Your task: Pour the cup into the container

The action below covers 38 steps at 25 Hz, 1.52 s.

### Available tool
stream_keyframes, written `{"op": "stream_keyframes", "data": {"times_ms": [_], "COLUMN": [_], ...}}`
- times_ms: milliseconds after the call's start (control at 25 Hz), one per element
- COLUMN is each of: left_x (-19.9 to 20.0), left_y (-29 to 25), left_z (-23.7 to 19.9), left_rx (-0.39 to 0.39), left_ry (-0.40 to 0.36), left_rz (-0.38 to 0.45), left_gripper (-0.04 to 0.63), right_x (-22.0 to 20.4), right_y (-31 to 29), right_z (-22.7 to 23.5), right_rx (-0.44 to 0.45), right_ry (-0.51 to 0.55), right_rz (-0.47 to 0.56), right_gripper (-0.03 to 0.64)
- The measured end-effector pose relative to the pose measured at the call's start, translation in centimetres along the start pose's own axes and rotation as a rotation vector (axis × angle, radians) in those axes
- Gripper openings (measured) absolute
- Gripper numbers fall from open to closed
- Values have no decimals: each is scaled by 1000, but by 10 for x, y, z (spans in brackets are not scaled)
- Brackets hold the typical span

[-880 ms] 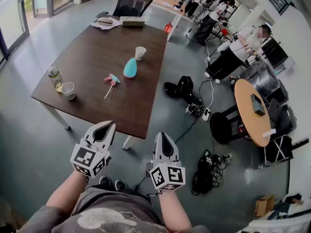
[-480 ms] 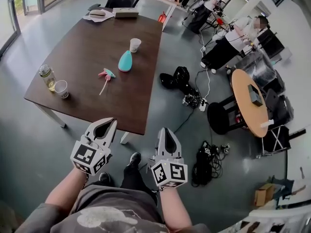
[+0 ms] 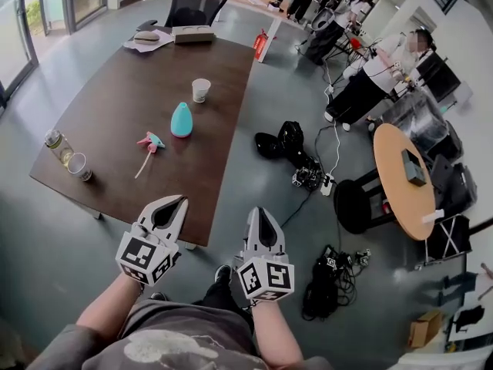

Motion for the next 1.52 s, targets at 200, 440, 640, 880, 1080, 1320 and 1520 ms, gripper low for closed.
{"op": "stream_keyframes", "data": {"times_ms": [200, 440, 640, 880, 1080, 1320, 1520], "left_x": [7, 7, 7, 14, 12, 13, 19], "left_y": [-65, -123, -169, -200, -220, -251, -263], "left_z": [20, 41, 60, 80, 85, 88, 88], "left_rx": [39, 139, 206, 212, 209, 185, 184], "left_ry": [0, 24, -1, -28, -22, -27, -47], "left_rz": [-12, -22, 1, 4, -4, -6, 6], "left_gripper": [8, 6, 8, 8, 8, 8, 8], "right_x": [16, 27, 31, 39, 45, 44, 43], "right_y": [-40, -66, -79, -88, -88, -86, -101], "right_z": [52, 109, 157, 192, 210, 248, 255], "right_rx": [62, 132, 184, 148, 146, 90, 86], "right_ry": [11, 14, 7, 27, 24, 8, 0], "right_rz": [-15, -43, -59, -19, -24, -38, -42], "right_gripper": [-12, -12, -12, -12, -12, -12, -12]}}
Point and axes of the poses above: the fingertips, and each gripper's own axes: y backward along the fingers, z to its right, x out of its top, the point moved 10 cm from there along y, backward along the fingers, and after that the axes turned 4 degrees about -x, right-handed, at the moved point
